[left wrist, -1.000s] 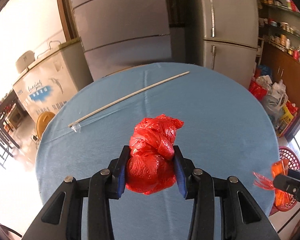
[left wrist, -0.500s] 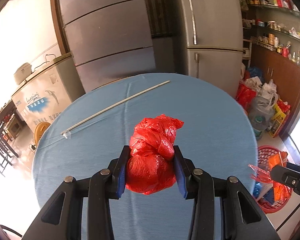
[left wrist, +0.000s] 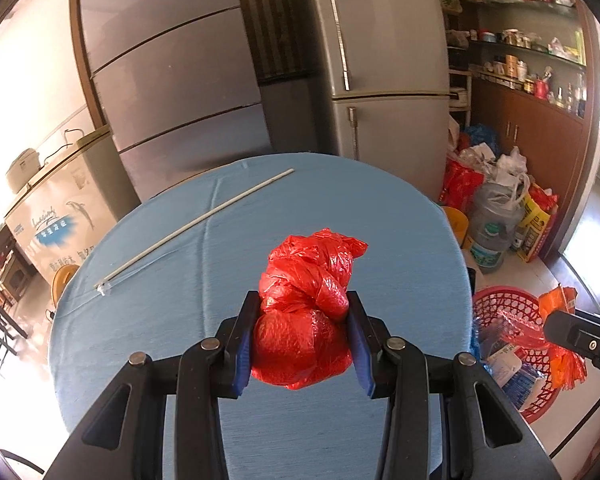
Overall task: Collect trash
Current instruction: 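Carry the red bag and orange wrapper over the red basket with both tools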
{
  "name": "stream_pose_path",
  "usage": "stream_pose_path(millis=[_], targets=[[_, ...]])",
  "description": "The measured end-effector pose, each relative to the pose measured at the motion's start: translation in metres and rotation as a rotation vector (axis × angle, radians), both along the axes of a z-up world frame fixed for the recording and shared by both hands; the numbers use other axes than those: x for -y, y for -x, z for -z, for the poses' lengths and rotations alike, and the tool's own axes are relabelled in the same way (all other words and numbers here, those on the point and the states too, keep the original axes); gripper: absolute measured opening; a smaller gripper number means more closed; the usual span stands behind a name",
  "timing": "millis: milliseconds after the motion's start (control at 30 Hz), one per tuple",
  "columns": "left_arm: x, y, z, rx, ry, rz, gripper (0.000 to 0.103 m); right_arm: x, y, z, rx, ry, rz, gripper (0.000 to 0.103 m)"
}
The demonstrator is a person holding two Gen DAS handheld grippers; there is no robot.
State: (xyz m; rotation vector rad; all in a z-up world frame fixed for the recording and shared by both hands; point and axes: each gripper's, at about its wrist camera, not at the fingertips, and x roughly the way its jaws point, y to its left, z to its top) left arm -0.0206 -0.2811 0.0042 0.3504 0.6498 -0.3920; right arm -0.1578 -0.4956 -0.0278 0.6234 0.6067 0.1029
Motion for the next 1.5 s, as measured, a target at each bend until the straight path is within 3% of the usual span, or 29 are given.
stream_pose_path(millis=[1500], targets=[[0.109, 0.063, 0.002, 0.043, -0.1, 0.261, 0.043, 0.07, 0.064, 0.003, 0.01, -0.039, 0.23, 0.042]])
